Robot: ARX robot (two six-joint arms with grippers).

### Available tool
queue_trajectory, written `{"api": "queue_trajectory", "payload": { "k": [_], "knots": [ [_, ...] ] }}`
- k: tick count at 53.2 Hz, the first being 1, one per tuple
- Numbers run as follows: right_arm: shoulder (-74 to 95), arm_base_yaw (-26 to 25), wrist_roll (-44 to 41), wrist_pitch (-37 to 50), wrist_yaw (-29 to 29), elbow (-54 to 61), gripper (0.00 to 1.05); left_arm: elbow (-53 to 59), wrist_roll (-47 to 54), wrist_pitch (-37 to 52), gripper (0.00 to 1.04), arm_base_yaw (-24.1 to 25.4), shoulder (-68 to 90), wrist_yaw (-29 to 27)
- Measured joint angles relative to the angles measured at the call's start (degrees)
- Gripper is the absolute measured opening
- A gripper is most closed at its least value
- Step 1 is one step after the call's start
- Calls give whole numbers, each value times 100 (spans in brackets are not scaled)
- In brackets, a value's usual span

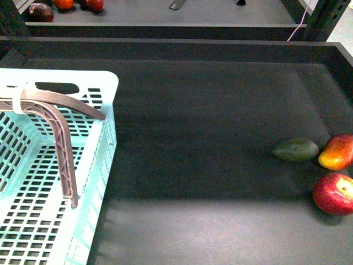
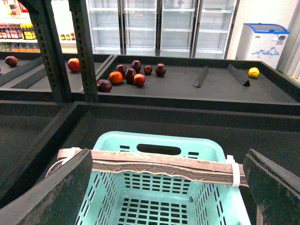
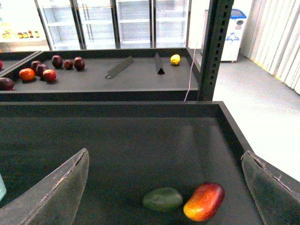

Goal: Pick apple with right arm and hold basket with left

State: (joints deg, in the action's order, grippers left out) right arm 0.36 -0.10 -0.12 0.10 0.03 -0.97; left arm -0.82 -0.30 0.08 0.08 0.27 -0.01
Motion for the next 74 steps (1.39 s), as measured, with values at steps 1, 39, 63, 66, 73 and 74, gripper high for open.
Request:
{"api": "queue_trajectory", "payload": {
  "k": [1, 39, 63, 66, 73, 74],
  "knots": [
    [0, 0, -2, 0, 0, 0, 96, 0, 0, 0, 98, 0, 0, 0],
    [0, 0, 0, -2, 0, 0, 96, 0, 0, 0, 98, 0, 0, 0],
    [-4, 0, 0, -2, -2, 0, 96, -1381, -5709, -688, 98, -142, 3893, 35],
    [-4, 0, 0, -2, -2, 0, 96, -1432, -6142, -267, 98, -122, 4341, 146],
    [-4, 0, 0, -2, -2, 0, 96, -1578, -6937, 608, 98, -63, 5379, 267],
    [-4, 0, 0, -2, -2, 0, 96, -1604, -7071, 728, 98, -46, 5539, 291]
  ]
}}
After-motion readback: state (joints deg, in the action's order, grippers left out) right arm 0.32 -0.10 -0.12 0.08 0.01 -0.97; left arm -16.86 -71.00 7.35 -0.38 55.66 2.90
